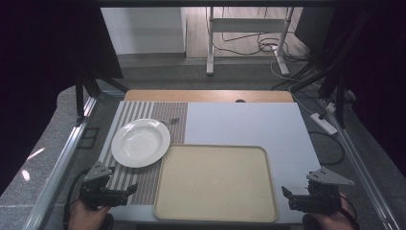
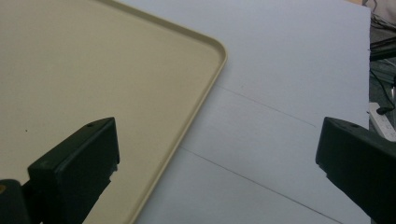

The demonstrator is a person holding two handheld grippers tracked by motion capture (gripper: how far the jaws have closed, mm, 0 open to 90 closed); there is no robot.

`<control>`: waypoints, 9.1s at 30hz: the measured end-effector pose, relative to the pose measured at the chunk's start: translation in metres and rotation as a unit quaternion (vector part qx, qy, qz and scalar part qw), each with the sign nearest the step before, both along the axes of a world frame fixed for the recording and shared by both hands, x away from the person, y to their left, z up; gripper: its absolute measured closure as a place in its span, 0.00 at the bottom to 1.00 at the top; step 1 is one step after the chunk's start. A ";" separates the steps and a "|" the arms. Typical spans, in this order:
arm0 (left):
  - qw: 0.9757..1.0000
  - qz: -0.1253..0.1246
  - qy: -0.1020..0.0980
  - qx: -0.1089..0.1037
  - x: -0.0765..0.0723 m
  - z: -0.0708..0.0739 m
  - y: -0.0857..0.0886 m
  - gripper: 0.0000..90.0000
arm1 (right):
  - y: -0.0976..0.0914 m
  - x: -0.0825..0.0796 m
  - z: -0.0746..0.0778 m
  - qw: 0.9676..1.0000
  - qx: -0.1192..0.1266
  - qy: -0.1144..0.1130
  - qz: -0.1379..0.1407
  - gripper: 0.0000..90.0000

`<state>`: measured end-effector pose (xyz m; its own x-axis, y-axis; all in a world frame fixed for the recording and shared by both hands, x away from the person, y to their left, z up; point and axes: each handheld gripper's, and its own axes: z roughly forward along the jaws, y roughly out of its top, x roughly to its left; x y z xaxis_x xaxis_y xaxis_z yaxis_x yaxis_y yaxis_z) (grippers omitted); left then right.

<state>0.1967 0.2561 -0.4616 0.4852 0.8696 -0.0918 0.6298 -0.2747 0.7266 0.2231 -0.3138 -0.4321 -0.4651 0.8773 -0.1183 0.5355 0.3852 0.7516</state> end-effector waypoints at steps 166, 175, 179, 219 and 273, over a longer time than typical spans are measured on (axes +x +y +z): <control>0.977 0.078 0.148 0.133 0.331 -0.060 0.026 0.98 | 0.006 0.005 -0.004 0.999 -0.024 0.028 0.022 0.00; 0.973 0.054 0.196 0.111 0.328 -0.056 0.035 0.98 | 0.006 0.005 -0.004 0.999 -0.026 0.029 0.023 0.00; 0.974 0.050 0.196 0.105 0.327 -0.056 0.037 0.98 | 0.007 0.005 -0.004 0.999 -0.027 0.030 0.023 0.00; 0.977 -0.051 0.163 0.125 0.350 -0.056 0.003 0.76 | 0.007 0.005 -0.005 0.998 -0.030 0.032 0.033 0.00; 0.982 -0.063 0.154 0.084 0.220 -0.013 0.021 0.93 | 0.009 0.005 -0.005 0.998 -0.037 0.031 0.035 0.00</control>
<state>0.4168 0.2771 -0.4744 0.5621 0.8196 -0.1110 0.7656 -0.4648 0.4448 0.2278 -0.3047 -0.4368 -0.5327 0.8330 -0.1497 0.5510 0.4756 0.6858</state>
